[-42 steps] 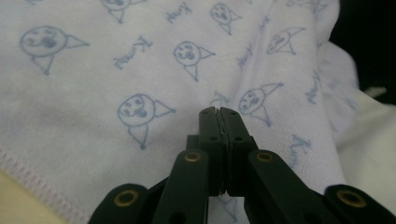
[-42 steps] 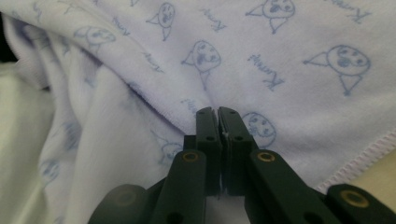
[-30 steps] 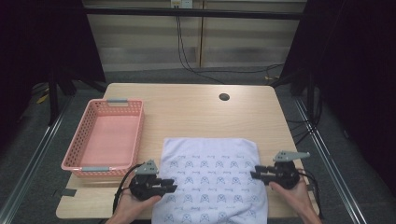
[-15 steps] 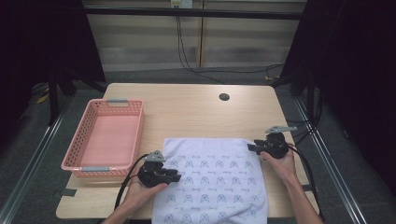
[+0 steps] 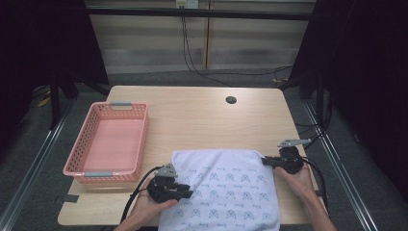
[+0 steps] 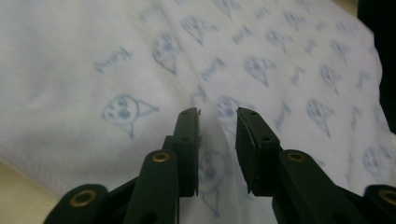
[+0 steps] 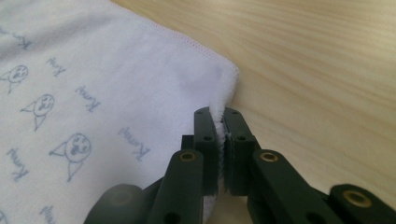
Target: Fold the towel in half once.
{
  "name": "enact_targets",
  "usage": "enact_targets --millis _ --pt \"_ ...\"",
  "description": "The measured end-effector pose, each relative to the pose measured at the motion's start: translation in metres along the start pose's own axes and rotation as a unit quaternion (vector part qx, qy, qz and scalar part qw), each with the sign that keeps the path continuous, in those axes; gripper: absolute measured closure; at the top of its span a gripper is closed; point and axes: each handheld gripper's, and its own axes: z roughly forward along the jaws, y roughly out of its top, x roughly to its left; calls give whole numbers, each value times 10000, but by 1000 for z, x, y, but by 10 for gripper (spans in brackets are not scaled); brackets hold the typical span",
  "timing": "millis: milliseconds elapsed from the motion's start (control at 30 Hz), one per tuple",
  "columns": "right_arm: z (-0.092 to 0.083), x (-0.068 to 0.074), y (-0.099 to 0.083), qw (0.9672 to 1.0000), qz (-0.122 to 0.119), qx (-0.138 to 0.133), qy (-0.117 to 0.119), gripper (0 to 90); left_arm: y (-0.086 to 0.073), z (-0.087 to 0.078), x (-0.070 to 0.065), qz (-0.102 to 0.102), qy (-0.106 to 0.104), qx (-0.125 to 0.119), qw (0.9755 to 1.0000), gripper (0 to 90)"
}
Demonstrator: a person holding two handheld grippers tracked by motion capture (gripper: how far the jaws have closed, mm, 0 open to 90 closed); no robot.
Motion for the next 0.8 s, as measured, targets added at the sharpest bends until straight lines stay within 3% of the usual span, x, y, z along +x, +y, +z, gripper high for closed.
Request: enact_targets --millis 67,133,200,267,400,500,600,733,800 --pt "-4 -3 -4 9999 85 -41 37 855 9 -5 9 -76 202 -229 9995 675" --pt "-5 -5 -6 9998 145 -97 54 854 16 -5 21 -153 418 -291 9986 662" --pt "-4 -6 -6 9998 139 -104 53 854 21 -1 32 -316 559 -253 9976 642" --pt "-3 -6 -6 9998 123 -140 72 853 25 1 39 -293 675 -257 9970 627" --pt "-2 -6 -5 9998 155 -138 62 851 28 6 56 -457 1024 -232 9934 608" --pt "-2 -6 -5 9997 153 -150 69 851 30 10 60 -545 1053 -233 9927 585" --pt "-2 -6 -4 9997 151 -166 80 850 29 11 62 -506 1165 -222 9917 548" --pt "-2 -6 -4 9997 152 -176 96 850 27 10 69 -652 1386 -229 9879 516" --pt "-2 -6 -4 9996 153 -186 110 849 29 10 66 -504 1526 -223 9868 492"
